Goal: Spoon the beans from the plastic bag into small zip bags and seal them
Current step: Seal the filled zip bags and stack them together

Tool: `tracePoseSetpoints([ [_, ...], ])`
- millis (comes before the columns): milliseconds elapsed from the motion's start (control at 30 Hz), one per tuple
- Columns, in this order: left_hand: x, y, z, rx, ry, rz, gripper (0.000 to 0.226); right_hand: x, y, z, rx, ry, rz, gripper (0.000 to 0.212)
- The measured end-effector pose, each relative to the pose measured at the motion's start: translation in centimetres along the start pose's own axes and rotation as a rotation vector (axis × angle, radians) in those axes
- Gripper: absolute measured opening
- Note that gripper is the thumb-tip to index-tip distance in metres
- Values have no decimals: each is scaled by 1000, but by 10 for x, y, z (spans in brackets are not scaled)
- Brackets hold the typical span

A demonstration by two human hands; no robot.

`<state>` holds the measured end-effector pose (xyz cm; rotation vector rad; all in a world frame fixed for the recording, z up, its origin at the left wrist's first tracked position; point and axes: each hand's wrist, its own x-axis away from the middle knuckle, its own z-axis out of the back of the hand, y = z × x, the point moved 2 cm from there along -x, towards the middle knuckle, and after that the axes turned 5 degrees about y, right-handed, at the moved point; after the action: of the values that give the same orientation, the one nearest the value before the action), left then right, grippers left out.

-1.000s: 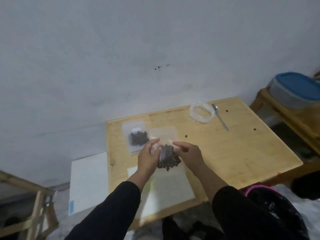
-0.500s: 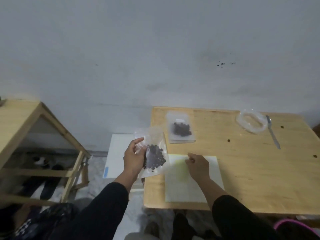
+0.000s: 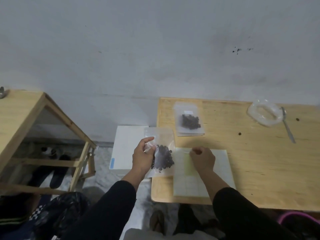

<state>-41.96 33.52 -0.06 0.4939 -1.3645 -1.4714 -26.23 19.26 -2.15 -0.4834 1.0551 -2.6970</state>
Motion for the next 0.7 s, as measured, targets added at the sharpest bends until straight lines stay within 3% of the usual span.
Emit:
tracePoseSetpoints([
  [433,-4,5,-7,29,-50,-3,32,-6,-9,3,-70,5,-23,8],
  [567,-5,17,-10,41,-46,-35,38,-8,-38,23,-197,53,105,4],
  [700,-6,32,-15,58,-53,-56,35,-1,-74,36,-277,-49,293,1],
])
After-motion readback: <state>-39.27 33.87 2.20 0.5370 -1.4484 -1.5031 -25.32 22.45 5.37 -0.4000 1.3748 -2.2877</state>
